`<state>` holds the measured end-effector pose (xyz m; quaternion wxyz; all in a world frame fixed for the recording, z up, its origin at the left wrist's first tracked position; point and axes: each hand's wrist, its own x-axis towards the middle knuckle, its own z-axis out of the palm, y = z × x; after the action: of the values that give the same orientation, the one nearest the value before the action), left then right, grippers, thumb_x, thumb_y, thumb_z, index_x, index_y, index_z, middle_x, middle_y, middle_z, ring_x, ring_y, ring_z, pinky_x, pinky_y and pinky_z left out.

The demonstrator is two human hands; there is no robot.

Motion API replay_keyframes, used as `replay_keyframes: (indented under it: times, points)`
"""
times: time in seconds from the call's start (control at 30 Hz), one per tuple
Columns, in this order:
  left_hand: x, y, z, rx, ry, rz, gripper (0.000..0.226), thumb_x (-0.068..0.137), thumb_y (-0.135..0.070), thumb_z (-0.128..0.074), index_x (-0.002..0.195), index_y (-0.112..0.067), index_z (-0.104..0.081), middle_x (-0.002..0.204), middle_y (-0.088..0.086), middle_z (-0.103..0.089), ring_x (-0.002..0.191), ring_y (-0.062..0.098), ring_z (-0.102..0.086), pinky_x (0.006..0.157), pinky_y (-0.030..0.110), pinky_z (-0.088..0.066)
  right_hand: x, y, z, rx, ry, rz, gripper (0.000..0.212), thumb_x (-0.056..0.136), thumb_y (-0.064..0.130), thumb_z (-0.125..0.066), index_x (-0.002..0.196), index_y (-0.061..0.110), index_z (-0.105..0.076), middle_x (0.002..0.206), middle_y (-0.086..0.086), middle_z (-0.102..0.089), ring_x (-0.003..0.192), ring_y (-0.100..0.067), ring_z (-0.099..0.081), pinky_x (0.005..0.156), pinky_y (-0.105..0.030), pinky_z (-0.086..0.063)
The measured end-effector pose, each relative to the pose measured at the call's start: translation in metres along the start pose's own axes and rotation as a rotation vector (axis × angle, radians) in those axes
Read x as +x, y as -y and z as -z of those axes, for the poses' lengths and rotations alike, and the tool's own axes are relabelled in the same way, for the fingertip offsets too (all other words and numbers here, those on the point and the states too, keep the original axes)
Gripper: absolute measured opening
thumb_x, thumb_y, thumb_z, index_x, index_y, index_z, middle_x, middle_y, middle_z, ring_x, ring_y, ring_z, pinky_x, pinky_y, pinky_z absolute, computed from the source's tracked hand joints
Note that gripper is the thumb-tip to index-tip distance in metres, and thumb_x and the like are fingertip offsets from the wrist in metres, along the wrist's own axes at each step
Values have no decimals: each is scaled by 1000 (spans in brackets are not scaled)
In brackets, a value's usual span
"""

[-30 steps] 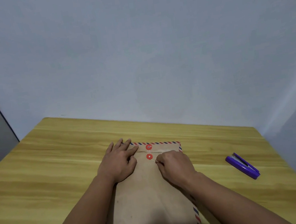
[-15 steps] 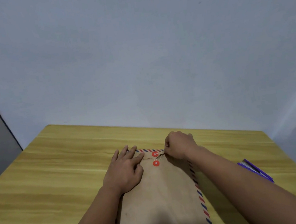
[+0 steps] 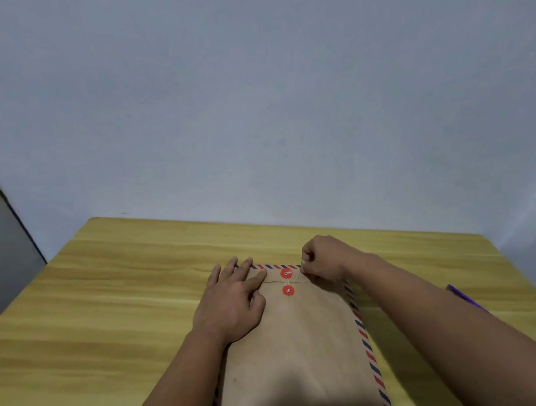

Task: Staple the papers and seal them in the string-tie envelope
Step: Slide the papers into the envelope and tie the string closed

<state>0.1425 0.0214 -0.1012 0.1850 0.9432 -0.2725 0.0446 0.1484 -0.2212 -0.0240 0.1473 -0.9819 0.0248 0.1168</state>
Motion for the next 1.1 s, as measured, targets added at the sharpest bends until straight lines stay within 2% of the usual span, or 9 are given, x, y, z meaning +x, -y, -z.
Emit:
replay_keyframes:
  times: [0.1,0.17,0.33,0.43,0.57,0.7,0.8,0.97,1.1]
  points:
    - [0,0,1,18,10,-1,61,92,-41,-28,151,-41,-41,167,-5,-25,157,18,-8,127,45,-2,1,7,-2,-139,-60,18,16,99,34,-63,88,23,-66,100,7,-68,101,-21,-61,90,-42,-41]
    - [1,0,1,23,16,-3,59,93,-40,-31,152,-40,-40,167,-4,-24,157,18,-7,127,45,-2,3,13,0,-187,-72,47,17,99,34,-60,85,25,-64,96,10,-65,98,-20,-58,94,-46,-34]
    - [1,0,1,19,18,-4,58,94,-40,-32,152,-41,-40,167,-5,-24,157,18,-5,127,46,-2,16,33,1,-241,-75,102,19,94,29,-58,77,24,-61,89,10,-66,97,-19,-61,93,-45,-27]
    - [1,0,1,28,16,-9,59,93,-41,-31,151,-40,-41,167,-3,-25,157,20,-7,127,47,-4,16,49,-2,-260,-67,139,18,93,29,-56,76,23,-63,85,9,-67,96,-19,-61,100,-48,-24]
    - [1,2,0,34,14,-7,60,91,-42,-29,150,-39,-43,166,-3,-27,157,21,-8,127,48,-5,6,59,-9,-527,-134,228,20,95,29,-54,84,22,-69,84,4,-69,103,-22,-58,112,-57,-17]
    - [0,1,-1,30,6,-5,59,92,-39,-33,150,-38,-44,166,-2,-28,157,23,-9,127,47,-5,-8,59,-15,-703,-195,354,23,98,28,-54,77,22,-59,76,5,-60,112,-23,-51,115,-61,-9]
    - [1,1,-1,37,4,-6,64,88,-44,-26,150,-39,-45,166,-1,-29,156,23,-10,127,47,-6,-22,53,-18,-706,-187,408,24,99,30,-51,76,22,-56,73,5,-57,106,-24,-53,116,-61,-13]
    - [0,-1,-1,17,-15,-5,70,84,-47,-20,148,-38,-48,165,-2,-31,156,24,-12,127,48,-8,-45,25,-25,-682,-281,513,25,98,31,-54,81,23,-71,81,6,-68,86,-24,-62,108,-57,-29]
    - [-1,-2,1,20,4,11,64,89,-44,-26,149,-38,-46,166,-2,-29,156,22,-12,127,47,-7,-61,6,-34,-724,-354,523,26,93,26,-63,68,24,-66,65,8,-58,70,-22,-59,100,-56,-39]
